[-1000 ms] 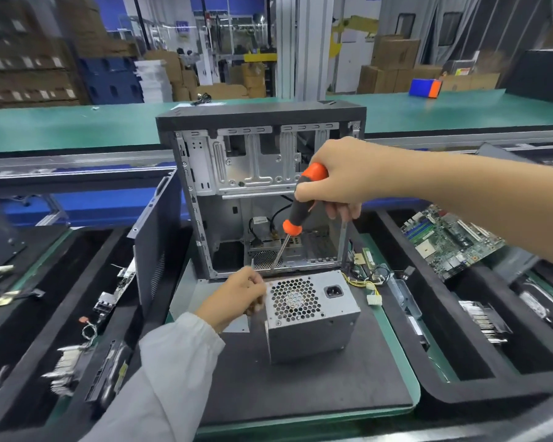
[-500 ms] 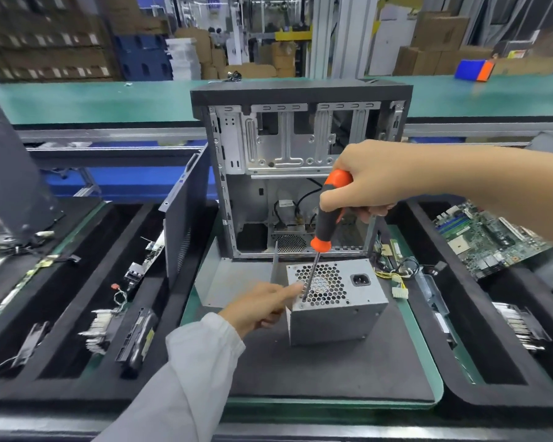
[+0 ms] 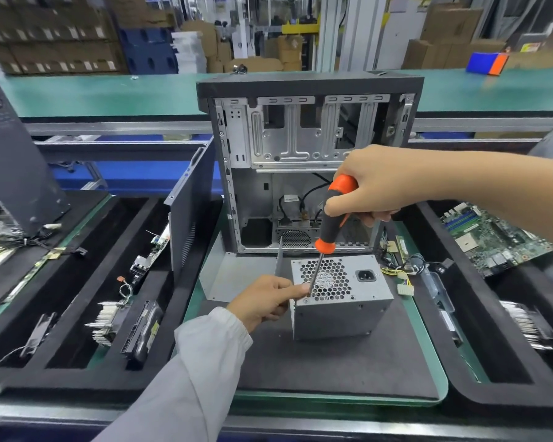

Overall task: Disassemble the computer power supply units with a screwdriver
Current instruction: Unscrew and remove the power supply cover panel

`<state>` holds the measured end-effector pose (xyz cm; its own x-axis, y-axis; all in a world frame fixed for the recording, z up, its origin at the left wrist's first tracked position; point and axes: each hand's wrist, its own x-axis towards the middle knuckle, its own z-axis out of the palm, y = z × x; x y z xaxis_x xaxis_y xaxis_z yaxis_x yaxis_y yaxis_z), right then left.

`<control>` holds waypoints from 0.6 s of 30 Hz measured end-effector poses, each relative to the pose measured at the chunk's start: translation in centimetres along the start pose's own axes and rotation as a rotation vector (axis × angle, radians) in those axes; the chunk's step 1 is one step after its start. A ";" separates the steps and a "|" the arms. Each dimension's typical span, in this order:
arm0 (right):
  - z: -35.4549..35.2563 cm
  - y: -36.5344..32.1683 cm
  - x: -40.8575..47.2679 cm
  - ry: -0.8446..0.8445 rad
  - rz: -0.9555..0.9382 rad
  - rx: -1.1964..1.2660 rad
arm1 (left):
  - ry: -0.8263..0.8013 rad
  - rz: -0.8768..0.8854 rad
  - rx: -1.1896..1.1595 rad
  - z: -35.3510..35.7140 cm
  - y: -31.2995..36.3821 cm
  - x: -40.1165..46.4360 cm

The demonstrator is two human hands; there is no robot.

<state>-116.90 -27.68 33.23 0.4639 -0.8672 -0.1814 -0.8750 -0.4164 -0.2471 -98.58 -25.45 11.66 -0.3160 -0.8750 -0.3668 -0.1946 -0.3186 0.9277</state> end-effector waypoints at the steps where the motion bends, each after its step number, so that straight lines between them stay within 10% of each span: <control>1: -0.1 0.0 0.0 0.002 -0.003 0.002 | -0.001 0.001 -0.007 0.0 -0.1 0.1; 18: -0.2 -0.8 -0.4 -0.005 -0.005 0.006 | -0.028 0.000 -0.065 -0.2 -0.6 0.8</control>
<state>-116.43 -27.02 33.70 0.4693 -0.8634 -0.1852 -0.8717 -0.4194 -0.2535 -98.52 -26.02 10.80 -0.3419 -0.8647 -0.3680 -0.1342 -0.3427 0.9298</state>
